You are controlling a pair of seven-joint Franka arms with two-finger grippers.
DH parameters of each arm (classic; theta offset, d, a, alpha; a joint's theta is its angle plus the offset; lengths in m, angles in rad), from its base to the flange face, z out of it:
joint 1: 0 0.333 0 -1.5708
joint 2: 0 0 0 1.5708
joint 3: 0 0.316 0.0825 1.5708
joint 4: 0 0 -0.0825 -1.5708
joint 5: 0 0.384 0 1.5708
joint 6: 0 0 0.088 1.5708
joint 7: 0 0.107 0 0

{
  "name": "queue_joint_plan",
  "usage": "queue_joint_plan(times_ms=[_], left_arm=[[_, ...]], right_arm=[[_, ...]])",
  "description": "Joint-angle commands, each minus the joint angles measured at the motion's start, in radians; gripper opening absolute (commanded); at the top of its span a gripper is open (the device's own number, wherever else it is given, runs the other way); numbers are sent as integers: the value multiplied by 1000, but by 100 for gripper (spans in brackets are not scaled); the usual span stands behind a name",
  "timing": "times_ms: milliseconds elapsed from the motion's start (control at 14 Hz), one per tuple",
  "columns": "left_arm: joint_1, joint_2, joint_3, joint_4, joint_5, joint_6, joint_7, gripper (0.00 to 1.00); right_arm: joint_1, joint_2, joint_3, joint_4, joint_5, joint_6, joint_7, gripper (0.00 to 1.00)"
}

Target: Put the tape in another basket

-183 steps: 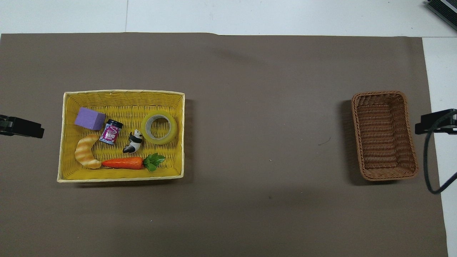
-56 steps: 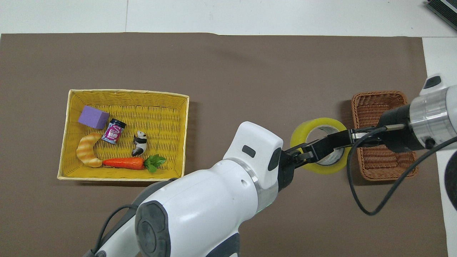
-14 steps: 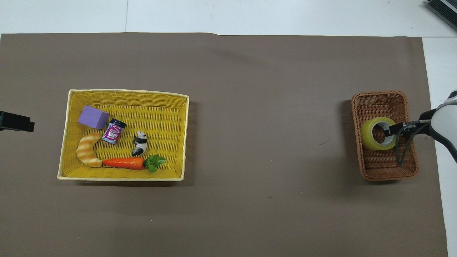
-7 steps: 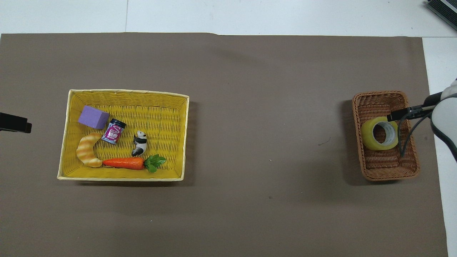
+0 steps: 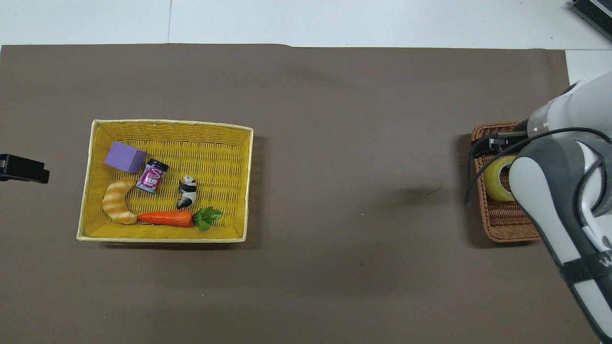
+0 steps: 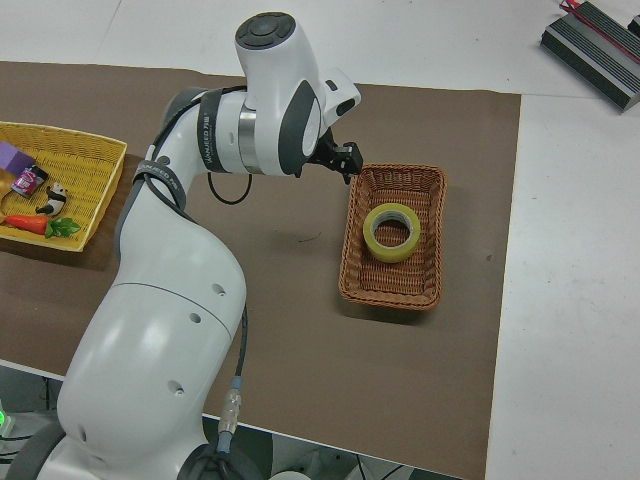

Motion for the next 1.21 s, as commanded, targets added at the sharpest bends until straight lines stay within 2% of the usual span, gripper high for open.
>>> queue_joint_plan(times_ms=[0,214,571,1143], left_arm=[[-107,21,68,47,5,-43,-15,100],[-129,28,113,67,-6,-40,-7,100],[-129,25,111,64,-12,-27,-2,100],[-138,20,108,59,-21,-46,1,100]], right_arm=[[29,-92,2,-23,-25,-59,104,100],[16,-173,-7,37,-8,-166,101,100],[-27,-203,-13,221,1,-373,99,100],[-31,-246,-36,200,36,-437,96,100]])
